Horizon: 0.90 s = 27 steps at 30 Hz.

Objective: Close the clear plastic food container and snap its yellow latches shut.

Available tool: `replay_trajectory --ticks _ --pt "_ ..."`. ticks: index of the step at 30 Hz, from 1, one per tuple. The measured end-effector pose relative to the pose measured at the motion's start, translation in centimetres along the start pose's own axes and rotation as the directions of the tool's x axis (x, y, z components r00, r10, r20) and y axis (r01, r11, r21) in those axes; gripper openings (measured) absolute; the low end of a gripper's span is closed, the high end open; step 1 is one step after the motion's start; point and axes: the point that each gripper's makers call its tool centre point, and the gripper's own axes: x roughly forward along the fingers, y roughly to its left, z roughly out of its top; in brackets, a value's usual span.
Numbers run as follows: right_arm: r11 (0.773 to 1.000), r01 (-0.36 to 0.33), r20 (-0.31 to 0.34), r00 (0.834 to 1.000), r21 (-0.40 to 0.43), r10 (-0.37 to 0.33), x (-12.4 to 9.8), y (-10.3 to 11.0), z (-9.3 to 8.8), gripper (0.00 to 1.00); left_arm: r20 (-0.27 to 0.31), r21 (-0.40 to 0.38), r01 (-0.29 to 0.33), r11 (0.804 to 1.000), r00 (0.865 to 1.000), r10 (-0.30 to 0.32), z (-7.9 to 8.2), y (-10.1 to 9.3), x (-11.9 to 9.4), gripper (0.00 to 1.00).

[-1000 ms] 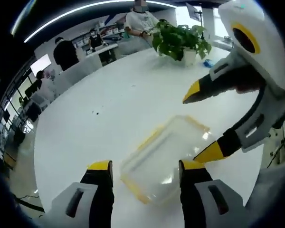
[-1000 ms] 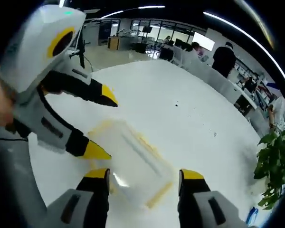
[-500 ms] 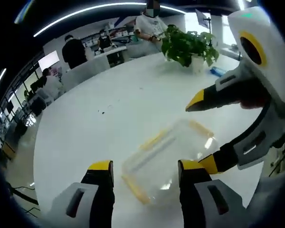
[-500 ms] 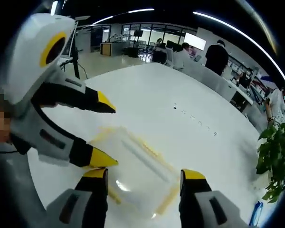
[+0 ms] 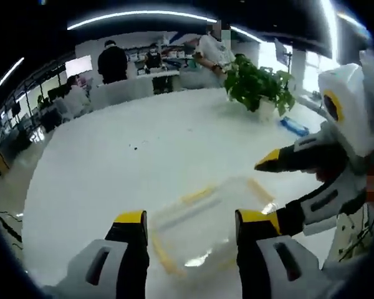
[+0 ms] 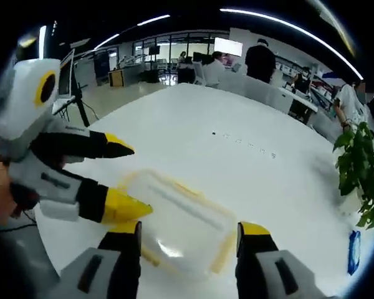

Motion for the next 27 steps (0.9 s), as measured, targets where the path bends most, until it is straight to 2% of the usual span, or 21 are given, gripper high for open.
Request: replay_trajectory --ticks 1,4,7,10,17,21,27 --pt "1.0 -0.01 0.03 1.0 0.026 0.009 -0.2 0.3 0.0 0.6 -0.001 -0.017 -0.004 1.0 1.0 0.004 -0.2 0.4 -0.1 0.53" --pt "0.996 -0.018 0.066 0.998 0.089 0.012 -0.3 0.5 0.0 0.62 0.029 -0.105 0.013 0.994 1.0 -0.01 -0.1 0.4 -0.1 0.57" --pt "0.992 -0.002 0.092 0.996 0.123 -0.009 -0.6 0.2 -0.1 0.62 0.042 -0.139 0.011 0.99 0.999 -0.005 -0.3 0.6 -0.4 0.58" --pt "0.986 0.003 0.118 0.993 0.164 -0.023 -1.0 -0.1 0.0 0.63 0.042 -0.143 0.008 0.99 0.999 -0.002 -0.6 0.7 -0.4 0.58" --pt "0.982 -0.002 0.125 0.992 0.188 -0.022 -1.0 -0.8 -0.5 0.66 0.03 -0.152 0.006 0.988 1.0 -0.002 -1.4 0.9 -0.5 0.57" --pt "0.979 -0.002 0.148 0.989 0.202 -0.029 -1.2 -1.1 -0.5 0.66 0.01 -0.16 -0.006 0.987 1.0 0.008 -2.1 1.8 -0.8 0.57" --pt "0.973 -0.048 0.133 0.991 0.227 0.018 0.3 -0.5 -1.5 0.66 -0.006 -0.209 -0.012 0.978 1.0 0.011 -3.3 2.9 -0.7 0.57"
